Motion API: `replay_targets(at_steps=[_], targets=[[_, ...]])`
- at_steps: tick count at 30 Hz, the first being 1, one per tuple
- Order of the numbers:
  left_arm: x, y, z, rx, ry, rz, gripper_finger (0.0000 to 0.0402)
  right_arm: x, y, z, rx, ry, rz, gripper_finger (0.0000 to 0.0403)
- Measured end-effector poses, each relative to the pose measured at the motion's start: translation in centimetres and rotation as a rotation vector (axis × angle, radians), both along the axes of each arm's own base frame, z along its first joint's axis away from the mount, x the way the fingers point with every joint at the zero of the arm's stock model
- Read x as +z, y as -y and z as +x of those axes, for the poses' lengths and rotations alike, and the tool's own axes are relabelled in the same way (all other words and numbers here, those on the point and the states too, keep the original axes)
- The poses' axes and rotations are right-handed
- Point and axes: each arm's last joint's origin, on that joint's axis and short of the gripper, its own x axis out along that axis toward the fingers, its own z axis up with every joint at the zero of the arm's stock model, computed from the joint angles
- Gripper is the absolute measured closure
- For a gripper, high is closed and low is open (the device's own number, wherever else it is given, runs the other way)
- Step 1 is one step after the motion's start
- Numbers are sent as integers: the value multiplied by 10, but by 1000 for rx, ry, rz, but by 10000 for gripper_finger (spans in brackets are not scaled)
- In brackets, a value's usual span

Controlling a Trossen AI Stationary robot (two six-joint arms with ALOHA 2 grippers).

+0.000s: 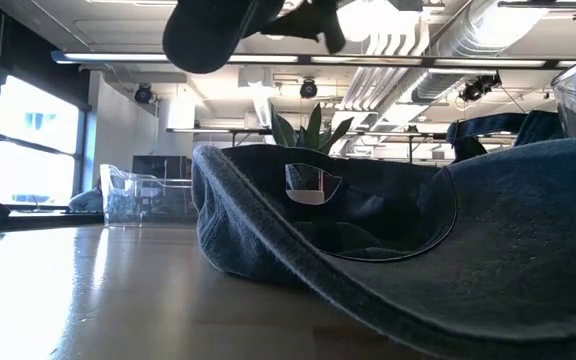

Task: Pick & Place hat
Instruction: Put the left blue cap into the top transparent bin

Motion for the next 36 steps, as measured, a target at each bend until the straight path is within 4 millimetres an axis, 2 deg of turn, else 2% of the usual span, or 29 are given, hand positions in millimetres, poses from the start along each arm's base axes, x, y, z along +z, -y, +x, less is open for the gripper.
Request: replay_targets(at_steps=[4, 8, 13, 18, 21, 22, 26, 29, 32, 36], targets=[[1, 0, -3, -15, -15, 17, 399, 3, -11, 15, 14, 17, -5, 164], [4, 0, -9, -53, -21, 31, 399, -2, -14, 22, -99, 32, 33, 176], [8, 1, -15, -117, -6, 18, 399, -5, -10, 21, -237, 84, 126, 208], [14, 1, -31, -148, 23, 12, 399, -3, -7, 21, -257, 101, 133, 296], [15, 0, -41, -132, 22, 0, 399, -3, -7, 21, -190, 95, 173, 374], [14, -1, -41, -132, 23, -11, 399, -1, -7, 20, -156, 85, 190, 386], [7, -1, -48, -142, -14, -78, 399, 4, -7, 11, -83, 55, 347, 379], [0, 0, -49, -160, -46, -137, 399, 10, 3, 0, -55, -1, 412, 394], [-6, 3, -44, -229, -87, -198, 395, 15, 16, -11, -51, -56, 506, 392], [-14, 6, -30, -288, -120, -256, 353, 8, 29, -20, -50, -185, 573, 396]])
